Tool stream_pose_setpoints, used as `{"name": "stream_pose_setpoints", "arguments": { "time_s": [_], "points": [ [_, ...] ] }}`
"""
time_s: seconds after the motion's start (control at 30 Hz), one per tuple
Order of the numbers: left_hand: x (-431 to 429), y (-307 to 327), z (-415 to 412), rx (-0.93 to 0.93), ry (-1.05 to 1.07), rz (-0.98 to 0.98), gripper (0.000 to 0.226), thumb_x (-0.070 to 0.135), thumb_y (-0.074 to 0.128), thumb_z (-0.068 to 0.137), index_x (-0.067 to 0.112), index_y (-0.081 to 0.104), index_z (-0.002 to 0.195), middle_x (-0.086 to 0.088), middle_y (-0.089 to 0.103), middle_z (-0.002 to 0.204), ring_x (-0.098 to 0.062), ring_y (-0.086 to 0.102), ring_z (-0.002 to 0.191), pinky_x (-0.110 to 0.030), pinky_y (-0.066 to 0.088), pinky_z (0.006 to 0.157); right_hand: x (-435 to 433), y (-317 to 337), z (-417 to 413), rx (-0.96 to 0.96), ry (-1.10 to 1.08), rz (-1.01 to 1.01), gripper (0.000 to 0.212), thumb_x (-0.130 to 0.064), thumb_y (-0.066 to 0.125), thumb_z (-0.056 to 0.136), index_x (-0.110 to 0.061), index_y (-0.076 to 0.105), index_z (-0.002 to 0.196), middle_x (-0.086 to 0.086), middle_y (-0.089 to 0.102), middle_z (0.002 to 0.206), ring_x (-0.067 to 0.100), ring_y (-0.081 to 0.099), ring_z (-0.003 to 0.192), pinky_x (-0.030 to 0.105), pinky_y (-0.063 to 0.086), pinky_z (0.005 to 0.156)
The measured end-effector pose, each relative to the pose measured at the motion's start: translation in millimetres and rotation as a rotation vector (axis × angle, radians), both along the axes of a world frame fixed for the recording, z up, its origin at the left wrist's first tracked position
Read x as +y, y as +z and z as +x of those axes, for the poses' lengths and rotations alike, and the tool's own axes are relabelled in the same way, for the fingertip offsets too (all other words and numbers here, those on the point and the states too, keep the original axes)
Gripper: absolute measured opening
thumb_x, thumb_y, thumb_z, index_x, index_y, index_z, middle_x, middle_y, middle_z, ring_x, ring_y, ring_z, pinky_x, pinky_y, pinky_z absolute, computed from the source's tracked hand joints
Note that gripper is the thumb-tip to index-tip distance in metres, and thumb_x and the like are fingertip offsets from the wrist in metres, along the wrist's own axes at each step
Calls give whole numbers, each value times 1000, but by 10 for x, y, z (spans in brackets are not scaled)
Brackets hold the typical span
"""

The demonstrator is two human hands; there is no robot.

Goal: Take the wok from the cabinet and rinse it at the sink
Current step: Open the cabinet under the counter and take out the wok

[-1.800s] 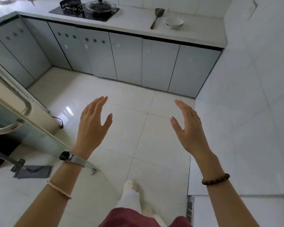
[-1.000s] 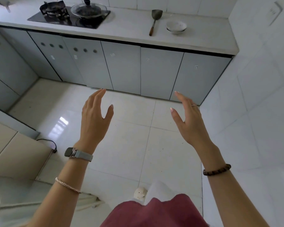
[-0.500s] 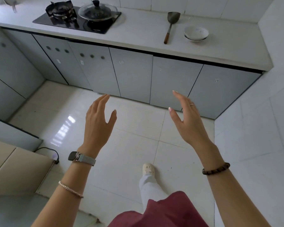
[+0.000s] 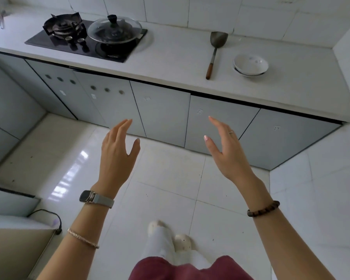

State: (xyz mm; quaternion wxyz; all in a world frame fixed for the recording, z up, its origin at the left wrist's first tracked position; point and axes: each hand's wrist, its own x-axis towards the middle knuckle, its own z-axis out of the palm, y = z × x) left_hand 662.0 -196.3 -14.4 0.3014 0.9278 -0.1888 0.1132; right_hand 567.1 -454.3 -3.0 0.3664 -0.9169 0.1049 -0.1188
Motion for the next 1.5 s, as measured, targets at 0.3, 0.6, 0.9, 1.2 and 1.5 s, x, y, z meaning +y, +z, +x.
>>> {"name": "stream_pose_setpoints", "arguments": {
  "time_s": [0.3, 0.6, 0.9, 1.2, 1.5],
  "points": [
    [-530, -161, 1466, 28, -121, -3, 49, 24, 55, 95, 8, 44, 140, -12, 48, 141, -29, 45, 130, -42, 34, 108, -333, -295, 1225, 25, -153, 316, 45, -34, 44, 100, -27, 38, 143, -14, 42, 145, 1, 39, 132, 19, 29, 107],
    [-1153, -247, 2976, 91, -275, 21, 50, 24, 54, 96, 11, 41, 142, -8, 45, 143, -25, 41, 131, -36, 31, 109, -695, -605, 2526, -3, -558, 827, 25, -26, 49, 98, -18, 59, 120, -2, 63, 122, 13, 59, 115, 23, 43, 102],
    [-1699, -826, 3646, 176, -397, 101, 50, 26, 53, 95, 12, 41, 142, -5, 45, 144, -23, 42, 131, -36, 33, 110, -1233, -1354, 3345, -113, -916, 1804, 39, -26, 36, 102, -1, 51, 127, 17, 61, 114, 27, 63, 99, 36, 46, 100],
    [-1974, -1272, 3749, 265, -393, 159, 51, 27, 52, 95, 15, 41, 143, -3, 45, 144, -21, 42, 131, -36, 34, 110, -1678, -1848, 4103, -104, -1028, 1926, 45, -35, 38, 102, -3, 45, 133, 18, 48, 138, 29, 58, 113, 34, 44, 103],
    [-2068, -1357, 3783, 266, -388, 178, 50, 26, 54, 95, 15, 41, 142, -3, 45, 143, -22, 42, 132, -44, 37, 110, -1689, -1948, 4284, -118, -1071, 1950, 43, -24, 49, 98, -4, 42, 135, 15, 48, 128, 28, 46, 132, 36, 40, 110]
  ]
}}
